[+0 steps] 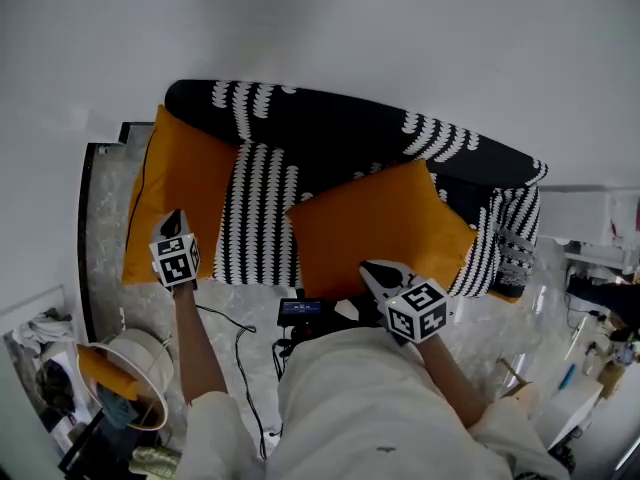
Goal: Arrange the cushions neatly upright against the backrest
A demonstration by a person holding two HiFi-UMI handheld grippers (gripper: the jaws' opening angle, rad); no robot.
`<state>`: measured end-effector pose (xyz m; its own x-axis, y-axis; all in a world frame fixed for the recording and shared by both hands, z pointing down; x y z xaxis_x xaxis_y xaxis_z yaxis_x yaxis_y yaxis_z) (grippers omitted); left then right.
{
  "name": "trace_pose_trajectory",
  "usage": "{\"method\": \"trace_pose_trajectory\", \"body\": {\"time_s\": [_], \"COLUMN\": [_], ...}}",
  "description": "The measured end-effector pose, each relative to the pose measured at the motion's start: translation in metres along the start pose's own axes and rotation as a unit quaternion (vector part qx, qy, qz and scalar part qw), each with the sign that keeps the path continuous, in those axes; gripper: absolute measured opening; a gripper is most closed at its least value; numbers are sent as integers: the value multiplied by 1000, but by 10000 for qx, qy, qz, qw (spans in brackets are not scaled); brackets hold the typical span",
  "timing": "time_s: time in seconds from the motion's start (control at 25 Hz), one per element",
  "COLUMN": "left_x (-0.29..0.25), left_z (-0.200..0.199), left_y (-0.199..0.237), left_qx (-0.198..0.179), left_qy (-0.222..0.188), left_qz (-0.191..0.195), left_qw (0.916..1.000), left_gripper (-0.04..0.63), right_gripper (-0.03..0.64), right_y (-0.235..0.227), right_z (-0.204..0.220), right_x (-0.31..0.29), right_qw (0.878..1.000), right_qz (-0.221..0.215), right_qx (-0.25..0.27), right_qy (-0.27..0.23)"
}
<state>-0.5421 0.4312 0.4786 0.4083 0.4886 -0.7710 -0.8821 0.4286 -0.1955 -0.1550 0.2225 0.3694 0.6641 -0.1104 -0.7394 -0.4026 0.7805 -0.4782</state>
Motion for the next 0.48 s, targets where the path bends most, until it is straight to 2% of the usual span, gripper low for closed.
{"method": "trace_pose_trajectory", "body": {"time_s": [0.28, 0.48], "left_x": [8, 16], "left_z": [-35, -78], "left_y": [-83, -153], "left_qx": [-330, -876], "left_qy": [-128, -371], "left_qz": [624, 1162], "left_qw": [9974, 9887], "left_gripper": [21, 21], "right_gripper": [9, 8], "right_y": [-36, -68], "right_z": [7, 17], "right_x": [28, 62], "right_qw": [9987, 9951], "right_qz": [143, 271], "right_qx": [-350, -679], "right_qy": [-346, -664]}}
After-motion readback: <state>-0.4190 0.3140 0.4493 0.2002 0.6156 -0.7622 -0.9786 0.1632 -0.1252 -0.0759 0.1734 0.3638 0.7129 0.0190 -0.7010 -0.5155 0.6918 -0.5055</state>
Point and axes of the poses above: the fingertips, and each gripper's own axes: x backward along the fingers, y to its left, z out of its underside, the point moved 6 cm from there along x, backward along the fingers, and after that the axes turned 11 degrees about -x, right-handed, at the moved point
